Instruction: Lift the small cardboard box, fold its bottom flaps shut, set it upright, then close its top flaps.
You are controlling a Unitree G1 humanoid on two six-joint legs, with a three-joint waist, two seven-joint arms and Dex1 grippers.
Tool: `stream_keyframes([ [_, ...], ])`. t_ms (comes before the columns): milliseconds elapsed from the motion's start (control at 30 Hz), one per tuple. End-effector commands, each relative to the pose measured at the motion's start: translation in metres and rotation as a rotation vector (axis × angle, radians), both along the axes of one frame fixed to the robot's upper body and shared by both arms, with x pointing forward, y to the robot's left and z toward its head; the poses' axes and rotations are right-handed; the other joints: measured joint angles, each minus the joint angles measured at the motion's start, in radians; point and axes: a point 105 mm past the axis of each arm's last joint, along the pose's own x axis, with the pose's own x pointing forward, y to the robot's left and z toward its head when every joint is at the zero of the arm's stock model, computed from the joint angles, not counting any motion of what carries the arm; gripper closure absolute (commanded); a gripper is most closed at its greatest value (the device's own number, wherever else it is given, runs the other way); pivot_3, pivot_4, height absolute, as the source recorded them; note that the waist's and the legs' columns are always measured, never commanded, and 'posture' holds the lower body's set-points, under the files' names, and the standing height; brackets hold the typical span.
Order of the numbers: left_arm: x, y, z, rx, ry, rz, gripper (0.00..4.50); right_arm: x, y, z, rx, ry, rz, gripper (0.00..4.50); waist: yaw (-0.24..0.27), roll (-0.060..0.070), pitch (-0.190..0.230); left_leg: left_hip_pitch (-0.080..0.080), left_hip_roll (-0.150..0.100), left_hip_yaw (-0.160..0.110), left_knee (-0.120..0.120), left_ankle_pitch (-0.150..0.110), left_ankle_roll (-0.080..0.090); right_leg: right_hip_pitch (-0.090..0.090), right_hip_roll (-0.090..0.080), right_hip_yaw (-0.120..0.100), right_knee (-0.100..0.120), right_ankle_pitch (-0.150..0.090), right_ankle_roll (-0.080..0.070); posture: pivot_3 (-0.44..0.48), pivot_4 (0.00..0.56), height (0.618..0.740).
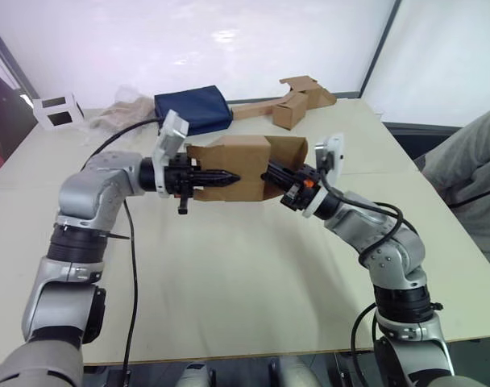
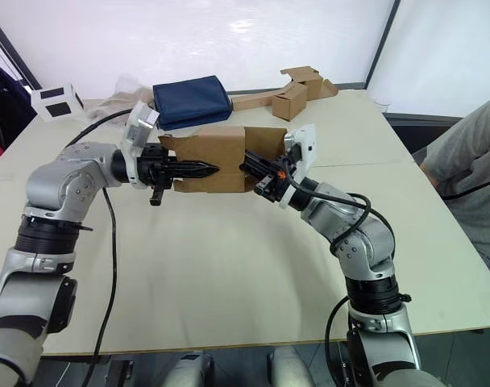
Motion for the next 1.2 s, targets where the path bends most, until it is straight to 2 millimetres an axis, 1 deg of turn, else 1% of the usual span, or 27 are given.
stream_keyframes([
  [33, -0.001, -0.005, 0.005, 0.026, -0.065, -0.019, 4.5, -0.007, -0.005, 0.013, -0.014, -0.075, 0.012, 4.45, 0.0, 0.0, 0.0, 0.0, 0.0, 0.0, 0.0, 0.0, 0.0, 0.0, 0.0, 0.0, 0.0, 0.0, 0.0, 0.0, 0.15, 0.74],
  [167, 0.001, -0.007, 0.005, 0.039, -0.091, -0.018, 4.5, -0.006, -0.014, 0.01, -0.048, -0.076, -0.009, 4.45, -0.001, 0.0, 0.0, 0.0, 0.0, 0.0, 0.0, 0.0, 0.0, 0.0, 0.0, 0.0, 0.0, 0.0, 0.0, 0.0, 0.15, 0.74],
  [367, 0.007, -0.01, 0.006, 0.036, -0.118, -0.013, 4.5, -0.007, -0.046, 0.002, -0.101, -0.052, -0.089, 4.45, 0.003, 0.0, 0.0, -0.001, 0.0, 0.0, 0.001, 0.0, 0.0, 0.0, 0.0, 0.0, 0.0, 0.0, 0.0, 0.0, 0.15, 0.74],
  [400, 0.007, -0.009, 0.005, 0.036, -0.121, -0.01, 4.5, -0.009, -0.053, 0.001, -0.107, -0.044, -0.101, 4.45, 0.002, 0.0, 0.0, -0.001, 0.0, 0.0, 0.001, 0.0, 0.0, 0.0, 0.0, 0.0, 0.0, 0.0, 0.0, 0.0, 0.15, 0.74],
  [500, 0.009, -0.009, 0.006, 0.033, -0.125, -0.007, 4.5, -0.013, -0.066, 0.0, -0.113, -0.024, -0.115, 4.45, 0.001, 0.0, 0.0, -0.001, 0.0, 0.0, 0.0, 0.0, 0.0, 0.0, 0.0, 0.0, 0.0, 0.0, 0.0, 0.0, 0.15, 0.74],
  [567, 0.009, -0.009, 0.006, 0.032, -0.126, -0.008, 4.5, -0.017, -0.072, -0.004, -0.132, -0.003, -0.107, 4.45, 0.002, 0.0, 0.0, -0.001, 0.0, 0.0, 0.0, 0.0, 0.0, 0.0, 0.0, 0.0, 0.0, 0.0, 0.0, 0.0, 0.15, 0.74],
  [600, 0.01, -0.009, 0.007, 0.03, -0.127, -0.009, 4.5, -0.023, -0.074, -0.017, -0.182, 0.038, -0.078, 4.45, 0.001, 0.0, 0.0, -0.001, 0.0, 0.0, 0.0, 0.0, 0.0, 0.0, 0.0, 0.0, 0.0, 0.0, 0.0, 0.0, 0.15, 0.74],
  [700, 0.01, -0.011, 0.009, 0.021, -0.126, -0.015, 4.5, -0.03, -0.074, -0.046, -0.251, 0.125, -0.033, 4.45, 0.003, -0.001, 0.0, -0.001, 0.0, 0.0, 0.0, 0.0, 0.0, 0.0, 0.0, 0.0, 0.0, 0.0, 0.0, 0.0, 0.15, 0.74],
  [767, 0.01, -0.011, 0.01, 0.02, -0.125, -0.017, 4.5, -0.03, -0.07, -0.054, -0.256, 0.136, -0.028, 4.45, 0.001, -0.001, 0.0, -0.001, 0.0, 0.0, 0.001, 0.0, 0.001, 0.001, 0.0, 0.0, 0.0, 0.0, 0.0, 0.0, 0.15, 0.74],
  [867, 0.009, -0.011, 0.012, 0.012, -0.115, -0.024, 4.5, -0.023, -0.062, -0.062, -0.27, 0.129, -0.047, 4.45, -0.001, 0.0, 0.0, 0.0, 0.0, 0.0, 0.001, 0.0, 0.001, 0.001, 0.001, 0.0, 0.001, 0.0, 0.0, 0.0, 0.15, 0.74],
  [967, 0.008, -0.011, 0.013, 0.008, -0.113, -0.026, 4.5, -0.019, -0.06, -0.063, -0.272, 0.119, -0.061, 4.45, 0.0, 0.0, 0.0, 0.0, 0.0, 0.0, 0.001, 0.0, 0.001, 0.0, 0.0, 0.0, 0.0, 0.0, 0.0, 0.0, 0.15, 0.74],
  [1100, 0.004, -0.011, 0.018, -0.011, -0.091, -0.037, 4.5, -0.003, -0.053, -0.052, -0.197, 0.047, -0.107, 4.45, 0.002, -0.001, 0.0, 0.0, 0.0, 0.0, 0.002, 0.0, 0.0, 0.001, 0.0, 0.0, 0.0, 0.0, 0.0, 0.0, 0.15, 0.74],
  [1200, 0.001, -0.011, 0.021, -0.028, -0.074, -0.041, 4.5, 0.001, -0.048, -0.05, -0.189, 0.023, -0.107, 4.45, 0.001, -0.001, 0.0, 0.0, 0.0, 0.0, 0.002, 0.0, 0.0, 0.0, 0.0, 0.0, 0.0, 0.0, 0.0, 0.0, 0.15, 0.74],
])
